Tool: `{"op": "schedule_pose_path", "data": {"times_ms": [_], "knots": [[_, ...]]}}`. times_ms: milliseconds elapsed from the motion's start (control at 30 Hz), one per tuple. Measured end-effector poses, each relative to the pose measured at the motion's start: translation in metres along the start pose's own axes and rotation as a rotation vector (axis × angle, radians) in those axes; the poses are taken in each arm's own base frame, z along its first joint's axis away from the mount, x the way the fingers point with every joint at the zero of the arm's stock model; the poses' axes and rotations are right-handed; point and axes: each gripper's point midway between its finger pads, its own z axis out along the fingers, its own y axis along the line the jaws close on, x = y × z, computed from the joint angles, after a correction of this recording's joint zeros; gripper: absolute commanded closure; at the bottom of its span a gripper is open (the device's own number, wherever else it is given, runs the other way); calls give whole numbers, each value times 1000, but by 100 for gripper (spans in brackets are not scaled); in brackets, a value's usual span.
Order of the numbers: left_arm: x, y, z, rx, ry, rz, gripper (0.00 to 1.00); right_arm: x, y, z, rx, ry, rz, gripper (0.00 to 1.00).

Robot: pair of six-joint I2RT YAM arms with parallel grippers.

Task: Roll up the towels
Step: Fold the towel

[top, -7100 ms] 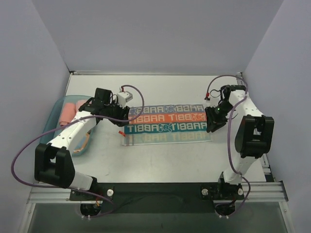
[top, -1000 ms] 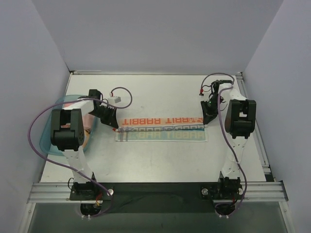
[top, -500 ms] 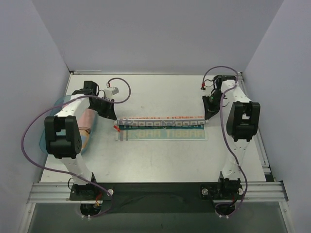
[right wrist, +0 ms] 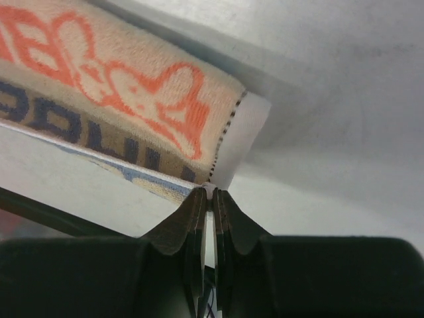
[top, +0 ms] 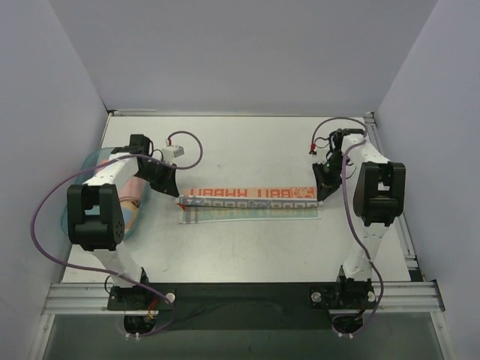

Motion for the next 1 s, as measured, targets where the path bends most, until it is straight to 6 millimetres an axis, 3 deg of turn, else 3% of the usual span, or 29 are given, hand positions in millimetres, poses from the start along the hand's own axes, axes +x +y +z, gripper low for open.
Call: {"op": "schedule_pose_path", "data": {"times_ms": [167, 267, 667, 1000], "knots": [[39, 13, 35, 27, 113, -87, 100, 3, -11, 41, -13, 77, 27, 100], [49, 16, 47, 42, 140, -127, 100, 4, -11, 42, -15, 88, 40, 100], [44, 19, 43, 37, 98, -111, 100, 3, -10, 41, -13, 81, 38, 100], [16, -3, 4, 30, -20, 9, 100, -15, -8, 19, 12, -6, 7, 100]]}}
